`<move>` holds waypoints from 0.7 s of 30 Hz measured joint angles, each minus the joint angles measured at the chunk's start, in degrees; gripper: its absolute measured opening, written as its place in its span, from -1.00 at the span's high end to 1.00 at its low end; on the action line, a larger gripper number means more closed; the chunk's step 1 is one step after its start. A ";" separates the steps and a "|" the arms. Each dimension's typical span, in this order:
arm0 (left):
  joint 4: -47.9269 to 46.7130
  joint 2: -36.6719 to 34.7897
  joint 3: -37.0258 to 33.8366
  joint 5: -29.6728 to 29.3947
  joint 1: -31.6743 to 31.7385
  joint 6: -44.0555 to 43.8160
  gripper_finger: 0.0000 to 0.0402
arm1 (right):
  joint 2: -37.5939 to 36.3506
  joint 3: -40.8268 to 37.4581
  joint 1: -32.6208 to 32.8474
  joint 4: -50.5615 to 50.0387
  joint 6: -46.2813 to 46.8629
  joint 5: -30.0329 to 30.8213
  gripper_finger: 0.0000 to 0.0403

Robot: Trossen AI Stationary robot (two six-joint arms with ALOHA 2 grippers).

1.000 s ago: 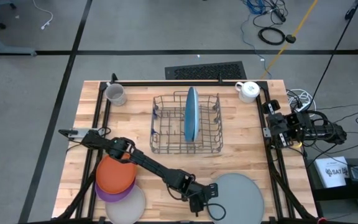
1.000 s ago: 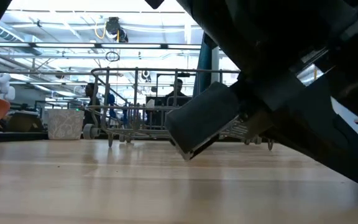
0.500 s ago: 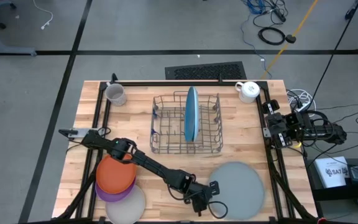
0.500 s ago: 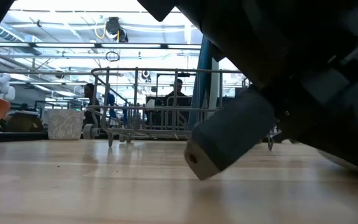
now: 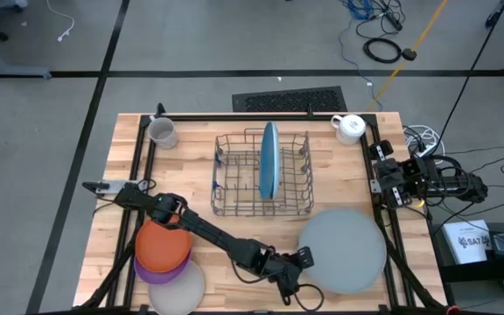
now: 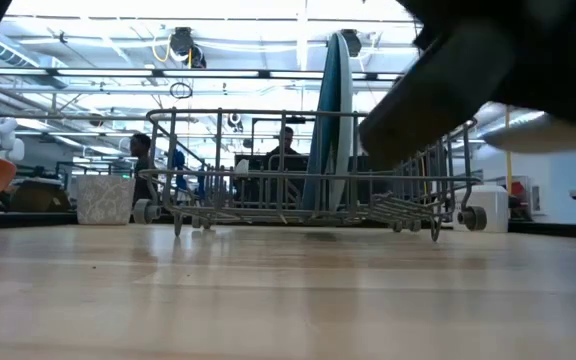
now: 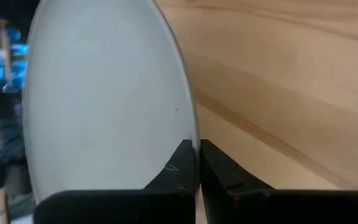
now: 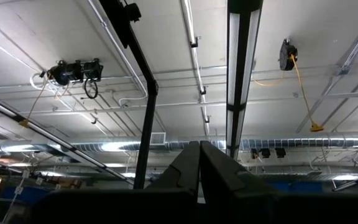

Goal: Sort dishes
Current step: Put the gray plate in the dish rack

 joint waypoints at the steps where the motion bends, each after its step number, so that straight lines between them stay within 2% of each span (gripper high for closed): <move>1: -0.10 0.00 0.86 -0.43 -0.08 -1.04 0.99 | 0.00 -0.01 0.00 0.22 0.25 0.00 0.96; 6: -1.33 -0.93 4.91 -1.27 -0.68 -7.25 1.00 | 0.00 -0.01 0.00 2.86 1.12 -1.77 0.96; 9: -3.44 -2.57 5.08 -3.18 -1.01 -11.47 1.00 | -0.02 -0.01 0.04 5.80 2.17 -5.45 0.96; 17: -2.25 -7.47 5.17 -3.06 -0.66 -19.78 1.00 | -0.09 -0.01 0.04 15.83 4.21 -18.28 0.96; 21: -1.83 -9.60 5.08 -3.22 -0.56 -21.90 1.00 | -0.09 -0.01 0.04 17.94 4.62 -21.00 0.96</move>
